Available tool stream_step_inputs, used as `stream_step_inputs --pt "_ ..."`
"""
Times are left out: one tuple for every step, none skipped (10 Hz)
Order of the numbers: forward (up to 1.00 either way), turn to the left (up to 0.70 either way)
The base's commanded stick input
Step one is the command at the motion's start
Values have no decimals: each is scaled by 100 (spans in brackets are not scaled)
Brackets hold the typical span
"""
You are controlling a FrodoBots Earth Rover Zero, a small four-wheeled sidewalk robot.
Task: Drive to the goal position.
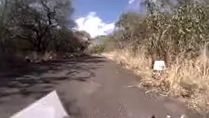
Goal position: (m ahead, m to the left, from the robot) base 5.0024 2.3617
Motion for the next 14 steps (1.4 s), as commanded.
stream_step_inputs --pt "50 -38" --pt "50 -50" --pt "50 -50" --pt "50 -19" --pt "50 0" --pt "50 -10" --pt "50 -38" --pt "50 -22" --pt "50 0" --pt "50 0" --pt "50 0" --pt "50 0" --pt "50 0" --pt "50 0"
